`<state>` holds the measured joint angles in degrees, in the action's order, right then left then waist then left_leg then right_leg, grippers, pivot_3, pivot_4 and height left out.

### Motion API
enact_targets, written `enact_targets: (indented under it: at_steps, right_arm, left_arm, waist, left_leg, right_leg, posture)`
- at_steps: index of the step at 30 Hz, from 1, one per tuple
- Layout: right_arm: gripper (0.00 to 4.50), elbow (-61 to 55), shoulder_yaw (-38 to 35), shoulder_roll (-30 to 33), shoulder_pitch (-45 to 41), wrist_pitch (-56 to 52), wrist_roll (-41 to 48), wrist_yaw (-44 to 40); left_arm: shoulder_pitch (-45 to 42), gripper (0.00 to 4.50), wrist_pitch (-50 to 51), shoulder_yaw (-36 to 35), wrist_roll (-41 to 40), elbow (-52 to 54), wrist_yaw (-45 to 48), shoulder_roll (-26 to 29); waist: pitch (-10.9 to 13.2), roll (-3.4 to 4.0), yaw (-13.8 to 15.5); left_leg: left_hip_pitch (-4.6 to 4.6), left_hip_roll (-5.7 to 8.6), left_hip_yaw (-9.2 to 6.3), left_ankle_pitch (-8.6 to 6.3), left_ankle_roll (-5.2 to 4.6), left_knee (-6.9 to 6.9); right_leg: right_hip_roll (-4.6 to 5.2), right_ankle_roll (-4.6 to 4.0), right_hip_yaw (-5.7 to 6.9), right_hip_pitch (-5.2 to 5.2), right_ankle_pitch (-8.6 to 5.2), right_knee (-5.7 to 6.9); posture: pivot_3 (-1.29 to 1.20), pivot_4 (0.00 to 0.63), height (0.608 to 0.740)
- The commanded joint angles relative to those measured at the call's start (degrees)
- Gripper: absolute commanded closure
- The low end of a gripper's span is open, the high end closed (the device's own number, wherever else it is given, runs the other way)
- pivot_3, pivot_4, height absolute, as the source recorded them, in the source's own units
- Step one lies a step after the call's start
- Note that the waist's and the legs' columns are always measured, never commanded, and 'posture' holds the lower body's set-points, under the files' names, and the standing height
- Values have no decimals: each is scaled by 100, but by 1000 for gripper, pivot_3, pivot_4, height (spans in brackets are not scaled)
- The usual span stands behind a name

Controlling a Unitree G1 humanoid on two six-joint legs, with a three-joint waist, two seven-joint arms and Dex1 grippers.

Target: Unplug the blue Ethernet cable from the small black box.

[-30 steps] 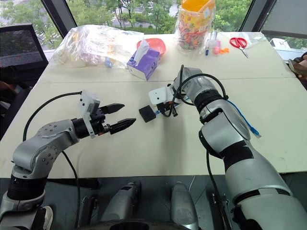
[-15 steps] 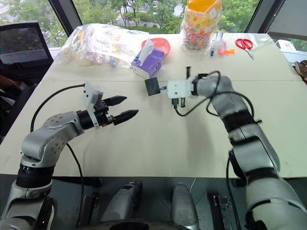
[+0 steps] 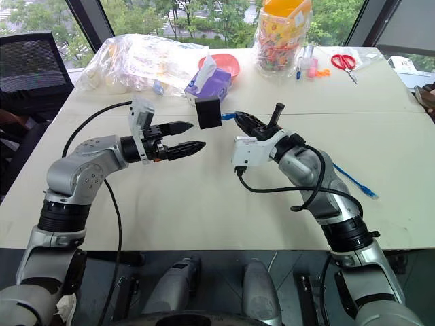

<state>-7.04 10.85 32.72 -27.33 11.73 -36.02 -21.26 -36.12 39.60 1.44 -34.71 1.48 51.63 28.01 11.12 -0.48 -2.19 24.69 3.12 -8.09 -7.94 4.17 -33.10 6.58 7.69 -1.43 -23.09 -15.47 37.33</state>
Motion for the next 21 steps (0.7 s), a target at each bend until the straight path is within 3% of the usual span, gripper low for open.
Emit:
enact_targets:
  at_steps: [1, 17, 21]
  right_arm:
    - [4434, -264, -12, 14, -7, 96, -97, 136]
    - [4434, -500, 179, -46, 135, 247, 45, -76]
    - [4500, -550, 187, -63, 140, 232, 56, -124]
  left_arm:
    - [-223, 0, 212, -98, -274, 74, 221, 8]
    - [-267, 0, 193, -286, -321, 78, 142, -113]
    - [-257, 1271, 171, -308, -351, 82, 156, -166]
  waist:
    - [0, 0, -16]
    - [3, -6, -15]
    - [3, -6, -18]
  left_leg:
    - [0, 0, 0, 0, 0, 0]
    - [0, -1, -1, 0, 0, 0]
    - [0, -1, -1, 0, 0, 0]
  right_leg:
    - [0, 0, 0, 0, 0, 0]
    - [0, 0, 0, 1, 0, 0]
    - [0, 0, 0, 1, 0, 0]
  posture:
    - [0, 150, 728]
    - [0, 150, 728]
    - [0, 150, 728]
